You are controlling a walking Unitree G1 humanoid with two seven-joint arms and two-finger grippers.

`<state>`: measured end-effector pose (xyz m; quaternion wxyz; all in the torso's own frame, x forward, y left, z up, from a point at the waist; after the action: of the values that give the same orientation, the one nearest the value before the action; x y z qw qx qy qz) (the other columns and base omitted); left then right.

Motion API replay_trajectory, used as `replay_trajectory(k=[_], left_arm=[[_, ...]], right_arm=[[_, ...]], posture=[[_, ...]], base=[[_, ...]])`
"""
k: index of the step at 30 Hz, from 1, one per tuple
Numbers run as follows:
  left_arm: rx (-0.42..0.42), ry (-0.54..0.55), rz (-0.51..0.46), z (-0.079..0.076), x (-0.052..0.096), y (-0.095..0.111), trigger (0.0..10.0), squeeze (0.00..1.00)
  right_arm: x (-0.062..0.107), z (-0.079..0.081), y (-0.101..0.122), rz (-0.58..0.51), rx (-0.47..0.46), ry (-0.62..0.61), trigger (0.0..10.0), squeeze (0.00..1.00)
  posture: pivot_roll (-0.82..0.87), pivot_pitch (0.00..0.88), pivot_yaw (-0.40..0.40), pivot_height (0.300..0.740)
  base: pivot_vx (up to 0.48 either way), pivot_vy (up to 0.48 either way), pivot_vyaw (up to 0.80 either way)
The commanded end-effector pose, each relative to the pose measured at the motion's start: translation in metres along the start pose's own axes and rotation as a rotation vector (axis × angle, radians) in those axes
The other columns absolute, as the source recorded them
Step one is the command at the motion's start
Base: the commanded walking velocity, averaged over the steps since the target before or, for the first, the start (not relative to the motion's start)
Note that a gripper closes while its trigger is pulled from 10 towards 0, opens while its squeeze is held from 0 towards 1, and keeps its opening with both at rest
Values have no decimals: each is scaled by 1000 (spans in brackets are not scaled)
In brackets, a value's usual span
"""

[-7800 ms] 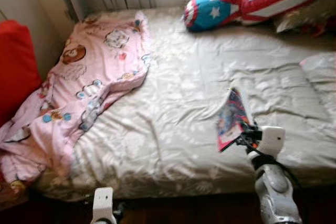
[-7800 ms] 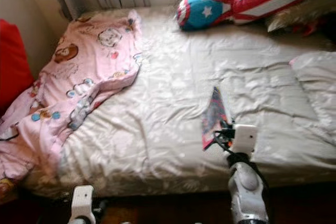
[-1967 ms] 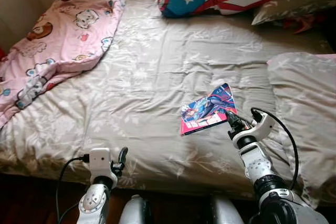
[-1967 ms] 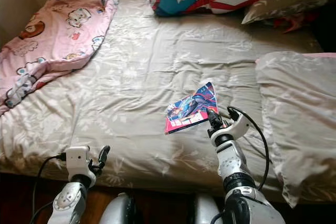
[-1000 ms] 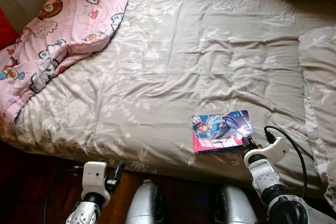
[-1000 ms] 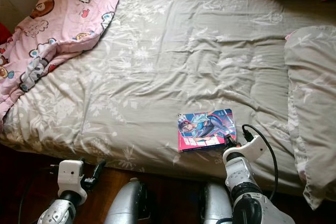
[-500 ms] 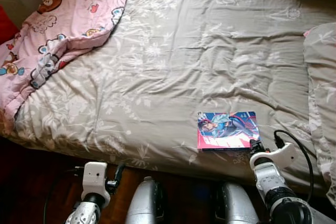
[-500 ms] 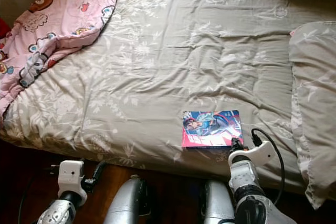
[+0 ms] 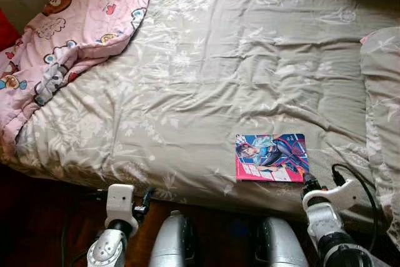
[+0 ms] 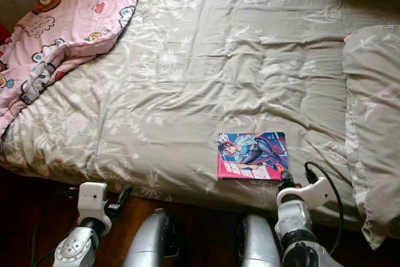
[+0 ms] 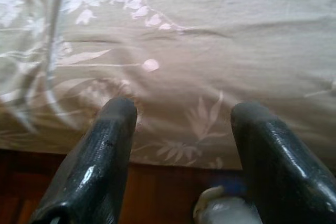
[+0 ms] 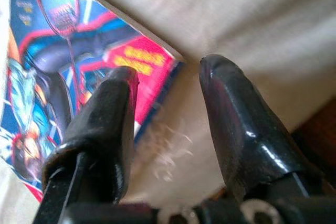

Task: Clean up the room

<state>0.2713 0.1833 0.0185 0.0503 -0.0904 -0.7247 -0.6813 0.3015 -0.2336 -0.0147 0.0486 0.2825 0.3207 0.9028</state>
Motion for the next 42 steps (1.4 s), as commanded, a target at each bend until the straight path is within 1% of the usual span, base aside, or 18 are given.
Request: replay_trajectory(k=[1, 4, 5, 7, 8, 10, 12, 13, 15, 16, 18, 23, 28, 32, 36, 39, 41, 42], left_arm=[[-5, 30, 49, 6, 5, -14, 10000, 0], [12, 43, 58, 4, 1, -17, 10000, 0], [32, 59, 67, 5, -2, -20, 10000, 0], [49, 72, 80, 5, -4, -23, 10000, 0], [67, 86, 99, 5, -5, -27, 10000, 0], [75, 93, 111, 4, -6, -30, 10000, 0], [99, 98, 148, 3, -5, -38, 10000, 0], [99, 98, 148, 3, -5, -38, 10000, 0], [77, 133, 176, 6, -5, -43, 10000, 0], [72, 132, 175, 5, -7, -42, 10000, 0], [50, 104, 194, -1, -11, -43, 10000, 0], [89, 163, 245, 7, -8, -52, 10000, 0], [72, 190, 346, 8, 4, -74, 10000, 0], [99, 232, 383, 15, 9, -80, 10000, 0], [56, 215, 436, 15, 15, -88, 10000, 0], [43, 221, 512, 16, 26, -101, 10000, 0], [67, 250, 554, 18, 34, -109, 10000, 0], [67, 250, 554, 18, 34, -109, 10000, 0]], right_arm=[[8, -18, -15, 23, 50, -32, 10000, 0], [11, -19, -18, 19, 180, 0, 10000, 0], [13, -18, -21, 21, 304, 45, 10000, 0], [16, -18, -25, 22, 418, 83, 10000, 0], [20, -21, -29, 23, 512, 109, 10000, 0], [22, -24, -30, 22, 539, 113, 10000, 0], [27, -29, -33, 15, 603, 134, 10000, 0], [27, -29, -33, 15, 603, 134, 10000, 0], [31, -31, -40, 45, 703, 172, 10000, 0], [30, -30, -40, 50, 718, 181, 10000, 0], [29, -30, -45, 98, 804, 194, 10000, 0], [30, -32, -49, 138, 848, 185, 10000, 0], [35, -52, -57, 231, 875, 121, 10000, 0], [39, -59, -61, 254, 870, 94, 10000, 0], [44, -71, -65, 300, 878, 67, 10000, 0], [49, -81, -69, 343, 902, 53, 10000, 0], [55, -96, -66, 370, 925, 20, 10000, 0], [55, -96, -66, 370, 925, 20, 10000, 0]], posture=[[-46, 255, 105, 652], [-63, 238, 95, 652], [-86, 223, 86, 652], [-100, 212, 80, 652], [-111, 199, 73, 652], [-114, 195, 71, 652], [-129, 180, 59, 652], [-129, 180, 59, 652], [-146, 170, 49, 652], [-155, 167, 42, 657], [-139, 150, 31, 677], [-145, 138, 22, 702], [-107, 106, 13, 740], [-124, 98, 19, 740], [-129, 89, 29, 740], [-132, 92, 29, 740], [-135, 106, 22, 740], [-135, 106, 22, 740]], base=[[0, 0, 0], [0, 0, 0], [0, 0, 0], [0, 0, 0], [0, 0, 0], [0, 0, 0], [0, 0, 0], [0, 0, 0], [0, 0, 0], [0, 0, 0], [0, 0, 0], [0, 0, 0], [0, 0, 0], [0, 0, 0], [0, 0, 0], [0, 0, 0], [0, 0, 0], [0, 0, 0]])
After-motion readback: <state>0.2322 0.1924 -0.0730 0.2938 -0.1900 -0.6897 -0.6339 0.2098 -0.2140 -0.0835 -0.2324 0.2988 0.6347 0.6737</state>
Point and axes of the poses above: a point about 5 cm out from each wrist's last joint towards the gripper, its own x axis pointing back from the gripper into the wrist, its own y axis along the axis of the wrist's last joint, z = x × y, the point moved 2 cm from there along -x, pointing out of the wrist towards the gripper, and after that the axes turned 5 degrees about x, right-handed, at the moved point
